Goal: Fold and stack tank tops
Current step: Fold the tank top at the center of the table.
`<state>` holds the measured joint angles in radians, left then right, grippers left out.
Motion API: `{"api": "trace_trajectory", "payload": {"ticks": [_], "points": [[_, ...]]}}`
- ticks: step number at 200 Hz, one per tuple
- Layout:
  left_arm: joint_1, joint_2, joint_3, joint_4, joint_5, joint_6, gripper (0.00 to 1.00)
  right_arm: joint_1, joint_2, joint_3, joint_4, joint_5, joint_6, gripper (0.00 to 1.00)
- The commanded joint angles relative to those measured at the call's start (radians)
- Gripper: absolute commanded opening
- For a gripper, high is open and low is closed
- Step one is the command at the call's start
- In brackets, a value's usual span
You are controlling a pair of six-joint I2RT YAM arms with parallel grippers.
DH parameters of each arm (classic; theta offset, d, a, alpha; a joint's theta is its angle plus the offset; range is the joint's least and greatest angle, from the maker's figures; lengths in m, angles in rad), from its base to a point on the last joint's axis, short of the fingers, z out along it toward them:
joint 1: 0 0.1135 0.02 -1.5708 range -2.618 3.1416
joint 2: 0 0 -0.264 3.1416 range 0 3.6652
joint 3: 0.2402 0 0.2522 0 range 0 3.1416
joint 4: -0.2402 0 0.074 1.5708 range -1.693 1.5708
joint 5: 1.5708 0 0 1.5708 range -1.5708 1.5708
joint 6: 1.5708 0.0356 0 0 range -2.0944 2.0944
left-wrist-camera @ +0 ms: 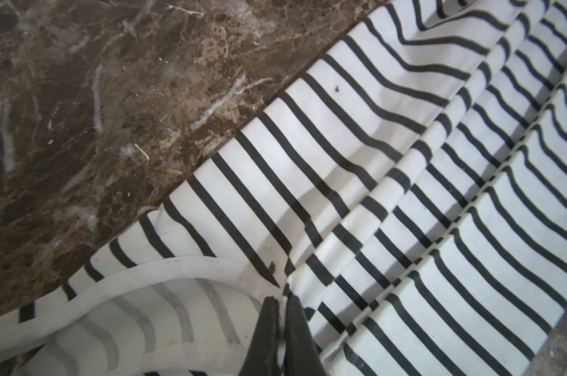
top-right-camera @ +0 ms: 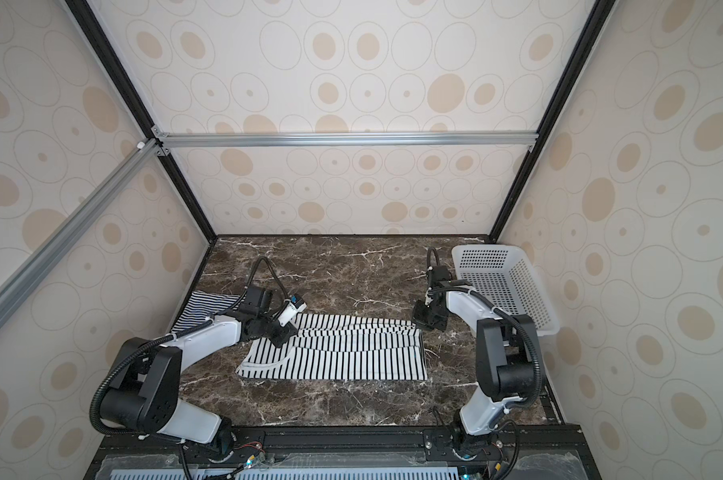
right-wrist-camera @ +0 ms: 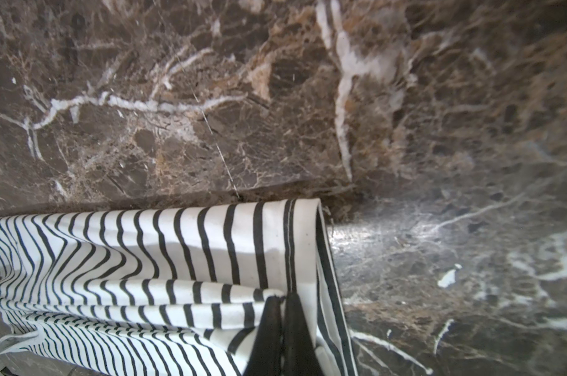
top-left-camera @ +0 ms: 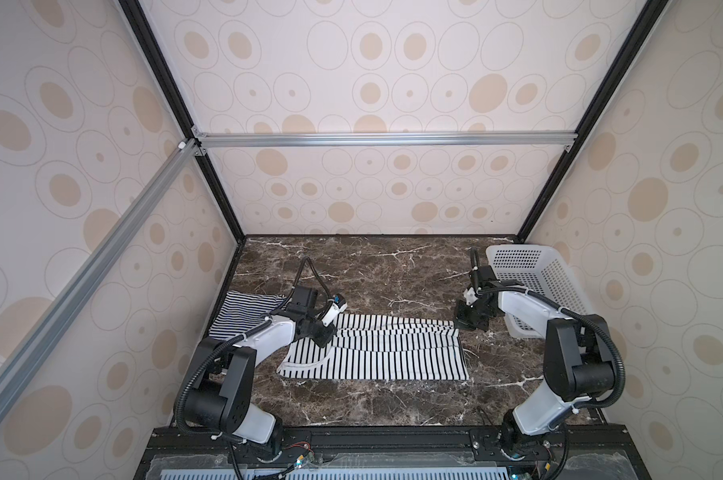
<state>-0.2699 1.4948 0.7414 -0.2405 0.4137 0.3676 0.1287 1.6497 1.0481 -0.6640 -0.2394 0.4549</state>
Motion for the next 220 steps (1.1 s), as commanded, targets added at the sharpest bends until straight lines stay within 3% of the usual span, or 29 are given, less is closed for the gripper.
{"api": "trace_trajectory", "payload": {"ticks": [1, 22, 49, 72, 168, 196, 220], "points": [[-0.011, -0.015, -0.006, -0.007, 0.001, 0.018, 0.09, -0.008, -0.024, -0.020, 0.000, 0.026, 0.009, 0.00], [-0.024, -0.008, -0.007, -0.021, 0.008, 0.020, 0.09, -0.008, -0.024, -0.026, 0.002, 0.024, 0.009, 0.02], [-0.039, -0.014, -0.017, -0.042, 0.006, 0.037, 0.11, -0.008, -0.042, -0.032, 0.001, 0.015, 0.014, 0.18], [-0.045, -0.024, -0.027, -0.048, -0.015, 0.042, 0.11, -0.008, -0.080, -0.040, -0.002, 0.015, 0.025, 0.24], [-0.045, -0.056, -0.071, -0.052, -0.053, 0.070, 0.06, -0.006, -0.137, -0.033, -0.008, -0.015, 0.076, 0.24], [-0.047, -0.054, -0.074, -0.059, -0.024, 0.079, 0.07, 0.012, -0.100, -0.051, 0.038, -0.096, 0.107, 0.24], [-0.046, -0.048, -0.073, -0.079, -0.006, 0.101, 0.08, 0.067, -0.056, -0.052, 0.044, -0.080, 0.118, 0.24]]}}
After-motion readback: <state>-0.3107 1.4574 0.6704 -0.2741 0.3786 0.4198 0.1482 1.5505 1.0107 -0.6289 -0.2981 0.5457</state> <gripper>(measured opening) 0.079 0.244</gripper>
